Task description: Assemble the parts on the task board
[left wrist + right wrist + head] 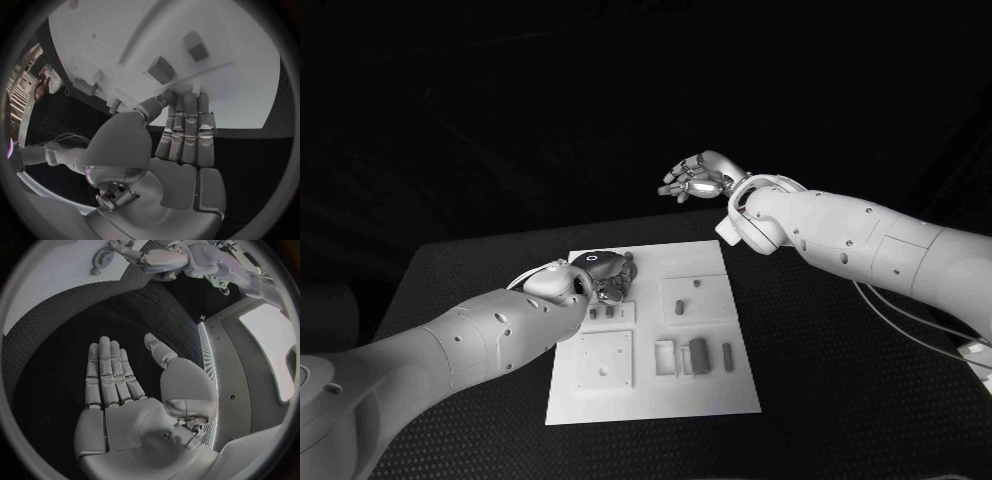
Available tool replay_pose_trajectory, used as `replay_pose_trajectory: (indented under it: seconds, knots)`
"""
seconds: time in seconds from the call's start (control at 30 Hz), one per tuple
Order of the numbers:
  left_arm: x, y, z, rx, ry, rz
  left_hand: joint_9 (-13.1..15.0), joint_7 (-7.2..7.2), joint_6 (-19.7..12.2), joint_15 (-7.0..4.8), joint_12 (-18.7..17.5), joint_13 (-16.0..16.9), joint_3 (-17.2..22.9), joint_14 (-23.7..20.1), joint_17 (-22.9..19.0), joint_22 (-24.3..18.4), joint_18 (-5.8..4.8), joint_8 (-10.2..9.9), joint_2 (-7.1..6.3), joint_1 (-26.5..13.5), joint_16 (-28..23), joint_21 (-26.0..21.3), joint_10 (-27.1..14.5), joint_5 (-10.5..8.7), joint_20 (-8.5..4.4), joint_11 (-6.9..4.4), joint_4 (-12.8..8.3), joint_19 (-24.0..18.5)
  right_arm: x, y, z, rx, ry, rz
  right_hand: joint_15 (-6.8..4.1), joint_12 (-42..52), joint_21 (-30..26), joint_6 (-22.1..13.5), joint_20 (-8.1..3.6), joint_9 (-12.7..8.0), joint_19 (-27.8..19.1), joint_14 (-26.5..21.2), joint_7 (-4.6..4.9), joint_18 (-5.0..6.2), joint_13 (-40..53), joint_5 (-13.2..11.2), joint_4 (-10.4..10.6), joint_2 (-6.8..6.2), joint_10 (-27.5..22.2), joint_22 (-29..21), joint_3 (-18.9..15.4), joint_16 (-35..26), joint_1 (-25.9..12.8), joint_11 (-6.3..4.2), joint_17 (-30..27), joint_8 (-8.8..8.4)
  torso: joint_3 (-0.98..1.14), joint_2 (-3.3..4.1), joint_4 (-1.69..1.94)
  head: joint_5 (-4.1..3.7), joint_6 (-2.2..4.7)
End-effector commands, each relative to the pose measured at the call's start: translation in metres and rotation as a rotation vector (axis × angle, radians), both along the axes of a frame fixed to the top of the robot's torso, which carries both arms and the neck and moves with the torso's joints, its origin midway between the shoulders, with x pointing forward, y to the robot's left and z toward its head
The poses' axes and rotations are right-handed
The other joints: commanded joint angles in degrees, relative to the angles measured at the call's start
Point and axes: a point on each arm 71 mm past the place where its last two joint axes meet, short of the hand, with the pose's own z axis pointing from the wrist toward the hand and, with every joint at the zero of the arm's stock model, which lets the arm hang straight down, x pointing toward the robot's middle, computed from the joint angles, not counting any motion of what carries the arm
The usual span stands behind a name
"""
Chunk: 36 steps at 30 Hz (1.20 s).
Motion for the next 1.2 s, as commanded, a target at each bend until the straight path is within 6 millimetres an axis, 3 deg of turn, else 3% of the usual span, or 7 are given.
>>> replay_pose_trajectory:
  seconds: [0.03,0.47,0.73,1.2]
  knots:
    - [-0.0047,0.0034,-0.0134,0.046,0.05,-0.006,-0.1,-0.01,-0.1,0.25,-0.1,-0.8,0.4,0.2,0.1,0.1,0.33,0.0,0.05,0.7,0.1,-0.1,0.0,-0.17,0.14,0.06,0.0,0.3,-0.0006,0.0014,0.0003,0.005,-0.002,0.015,-0.13,-0.3,-0.4,-0.5,0.31,-0.1,-0.3,0.4,1.25,-0.4,-0.1,-0.1,0.0,-0.09,0.5,0.1,-0.5,-0.4,0.4,-0.06,0.1,0.14,-0.03,-0.01,0.02,-0.03,-0.09]
    - [-0.0054,0.0019,-0.0136,0.038,0.051,-0.02,-0.1,0.02,1.0,-0.07,-0.1,-0.9,-0.1,0.8,0.4,0.5,0.35,0.6,0.44,0.1,0.1,-0.2,1.3,-0.17,-0.06,-0.35,0.1,0.9,-0.0009,0.0018,0.0005,0.006,-0.003,0.016,-0.12,-0.3,-0.5,-0.5,0.33,-0.1,-0.3,0.4,1.25,-0.38,-0.2,-0.1,0.0,-0.08,0.5,0.1,-0.5,-0.6,0.4,-0.06,0.2,0.14,-0.02,-0.01,0.01,-0.08,-0.16]
    - [-0.0034,0.0059,-0.015,0.045,0.048,-0.005,0.1,-1.06,4.0,-1.57,0.6,-0.7,1.0,4.3,1.3,1.5,0.73,2.1,0.92,1.6,1.3,1.0,4.9,-0.17,-1.3,-1.82,0.0,4.3,-0.0009,0.0016,0.0005,0.006,-0.003,0.016,-0.11,-0.3,-0.5,-0.5,0.34,-0.1,-0.3,0.4,1.25,-0.37,-0.3,-0.1,0.0,-0.11,0.5,0.1,-0.5,-0.7,0.4,-0.06,0.3,0.15,-0.01,-0.02,0.01,-0.06,-0.17]
    - [-0.0009,0.01,-0.0137,-0.004,0.003,0.002,0.4,-2.15,6.5,-3.04,0.5,-0.4,1.5,8.5,2.2,3.2,0.93,3.2,1.29,2.1,2.3,2.3,8.1,-0.15,-2.81,-3.14,0.0,8.3,-0.0007,0.0028,0.0005,0.007,-0.003,0.017,-0.09,-0.3,-0.6,-0.5,0.37,-0.2,-0.3,0.4,1.25,-0.36,-0.4,-0.1,0.0,-0.12,0.6,0.2,-0.6,-0.9,0.4,-0.06,0.4,0.15,-0.02,-0.02,0.01,-0.1,-0.23]
